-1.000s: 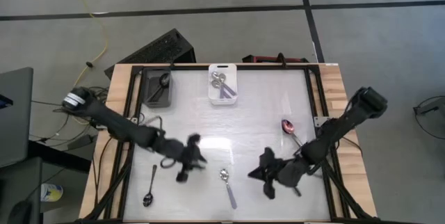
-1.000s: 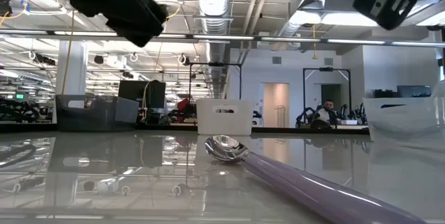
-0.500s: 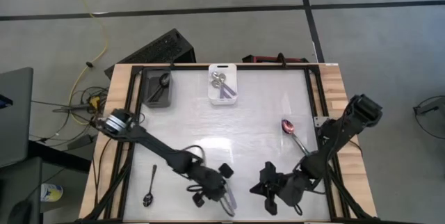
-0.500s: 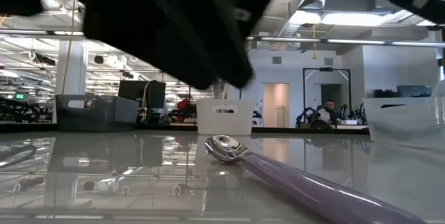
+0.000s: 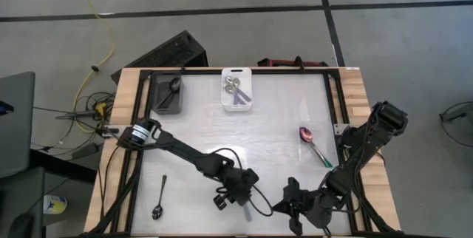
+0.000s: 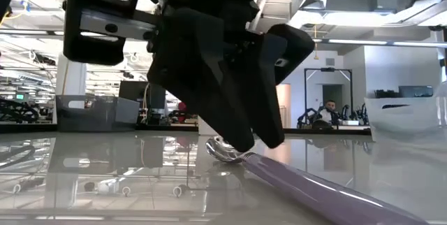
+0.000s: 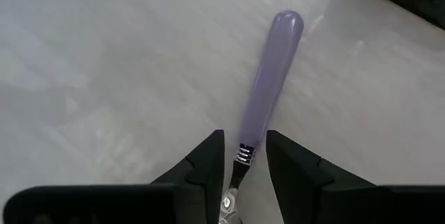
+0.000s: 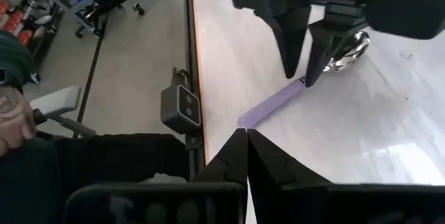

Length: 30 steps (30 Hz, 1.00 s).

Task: Sort silverware by color (type)
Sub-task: Put the purple spoon into the white bin

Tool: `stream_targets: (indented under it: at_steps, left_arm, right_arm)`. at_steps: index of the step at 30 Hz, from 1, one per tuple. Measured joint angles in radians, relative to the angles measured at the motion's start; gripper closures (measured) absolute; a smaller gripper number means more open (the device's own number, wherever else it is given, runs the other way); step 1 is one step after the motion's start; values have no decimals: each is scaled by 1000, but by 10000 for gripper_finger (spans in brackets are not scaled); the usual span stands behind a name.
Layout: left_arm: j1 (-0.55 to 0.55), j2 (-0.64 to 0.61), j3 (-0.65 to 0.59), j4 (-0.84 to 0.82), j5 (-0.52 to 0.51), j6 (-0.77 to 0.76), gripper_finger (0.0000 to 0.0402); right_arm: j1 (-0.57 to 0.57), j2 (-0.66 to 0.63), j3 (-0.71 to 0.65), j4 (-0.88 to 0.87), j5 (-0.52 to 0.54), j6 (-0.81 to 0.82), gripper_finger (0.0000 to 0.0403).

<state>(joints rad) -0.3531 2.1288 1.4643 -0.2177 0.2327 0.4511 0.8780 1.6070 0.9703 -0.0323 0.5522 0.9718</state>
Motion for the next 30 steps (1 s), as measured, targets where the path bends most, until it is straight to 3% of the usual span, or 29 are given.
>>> stream_targets:
  at_steps: [19, 26, 30]
  left_arm:
    - [0, -1, -53, 11, -26, 8, 310]
    - [-2, -3, -53, -9, -66, 2, 382]
    - [-1, -3, -53, -8, -76, -11, 386]
  right_arm:
    - [-12, 0, 0, -19, 0, -3, 376]
    - [-17, 0, 0, -13, 0, -3, 376]
    - [-17, 0, 0, -12, -1, 2, 376]
